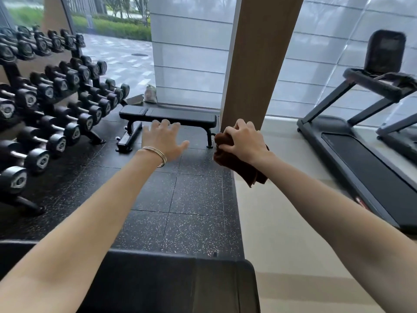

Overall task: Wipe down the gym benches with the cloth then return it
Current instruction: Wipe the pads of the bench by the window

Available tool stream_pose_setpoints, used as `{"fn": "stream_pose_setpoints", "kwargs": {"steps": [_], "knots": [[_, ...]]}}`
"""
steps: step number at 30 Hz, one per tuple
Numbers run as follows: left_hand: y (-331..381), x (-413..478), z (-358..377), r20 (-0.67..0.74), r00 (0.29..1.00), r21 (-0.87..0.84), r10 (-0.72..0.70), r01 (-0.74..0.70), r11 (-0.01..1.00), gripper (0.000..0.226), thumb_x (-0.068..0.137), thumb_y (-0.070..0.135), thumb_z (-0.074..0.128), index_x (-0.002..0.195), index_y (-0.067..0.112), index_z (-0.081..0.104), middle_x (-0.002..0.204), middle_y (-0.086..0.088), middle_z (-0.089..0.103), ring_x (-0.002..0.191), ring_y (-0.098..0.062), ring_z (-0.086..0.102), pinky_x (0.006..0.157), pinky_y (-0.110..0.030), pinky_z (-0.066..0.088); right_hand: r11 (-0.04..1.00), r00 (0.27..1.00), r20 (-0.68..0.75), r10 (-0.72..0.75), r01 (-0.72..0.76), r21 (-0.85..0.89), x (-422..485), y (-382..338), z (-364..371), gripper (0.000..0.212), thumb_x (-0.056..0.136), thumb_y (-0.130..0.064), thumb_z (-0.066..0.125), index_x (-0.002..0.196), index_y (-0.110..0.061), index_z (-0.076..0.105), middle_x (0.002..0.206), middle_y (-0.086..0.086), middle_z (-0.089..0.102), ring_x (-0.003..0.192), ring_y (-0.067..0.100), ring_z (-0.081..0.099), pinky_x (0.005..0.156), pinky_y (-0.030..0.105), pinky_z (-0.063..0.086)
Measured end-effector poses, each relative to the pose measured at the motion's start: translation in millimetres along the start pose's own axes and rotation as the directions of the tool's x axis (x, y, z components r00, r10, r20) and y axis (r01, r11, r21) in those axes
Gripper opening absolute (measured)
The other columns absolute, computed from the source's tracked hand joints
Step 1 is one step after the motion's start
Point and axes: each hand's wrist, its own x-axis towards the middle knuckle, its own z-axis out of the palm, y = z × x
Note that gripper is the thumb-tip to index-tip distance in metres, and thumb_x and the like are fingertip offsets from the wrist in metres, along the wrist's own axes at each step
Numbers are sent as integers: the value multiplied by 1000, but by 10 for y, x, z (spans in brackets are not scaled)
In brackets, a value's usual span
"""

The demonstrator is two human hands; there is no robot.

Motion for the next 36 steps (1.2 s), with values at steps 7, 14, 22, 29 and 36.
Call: {"fn": "stream_pose_setpoints", "kwargs": {"steps": [7,14,22,29,36], "knots": [[117,-14,25,40,998,47,42,-44,998,67,87,62,39,142,25,31,145,-7,38,132,-34,31,108,-50,27,1000,1000,-24,18,-18,-14,-28,151,-29,39,86,-51,58,110,-20,57,111,10,47,104,30,44,80,44,47],[357,-32,69,25,996,69,89,-90,994,67,86,63,37,141,25,32,145,-7,38,132,-33,33,108,-50,27,1000,999,-41,17,-18,-23,-192,389,51,47,83,-58,58,113,-22,57,111,9,47,103,29,43,82,45,47],[1134,103,178,23,997,86,78,-80,993,68,87,64,36,143,27,29,147,-6,34,134,-31,31,109,-50,26,1000,999,-41,-14,14,-13,-313,1204,127,47,84,-57,58,115,-22,57,111,9,48,103,29,44,84,46,47],[2426,189,371,22,1000,80,-18,16,997,68,86,64,38,143,28,29,148,-4,33,134,-31,30,107,-50,26,996,995,-45,-94,94,-2,-570,2506,-3,43,85,-54,58,111,-20,57,109,8,47,102,27,43,79,46,49],[3522,364,388,58,998,84,-21,16,996,68,87,63,37,144,28,25,150,-5,30,135,-32,28,108,-52,24,993,993,-12,-118,118,-25,-633,3660,-129,43,85,-55,57,111,-20,57,110,7,46,104,27,43,81,48,49]]}}
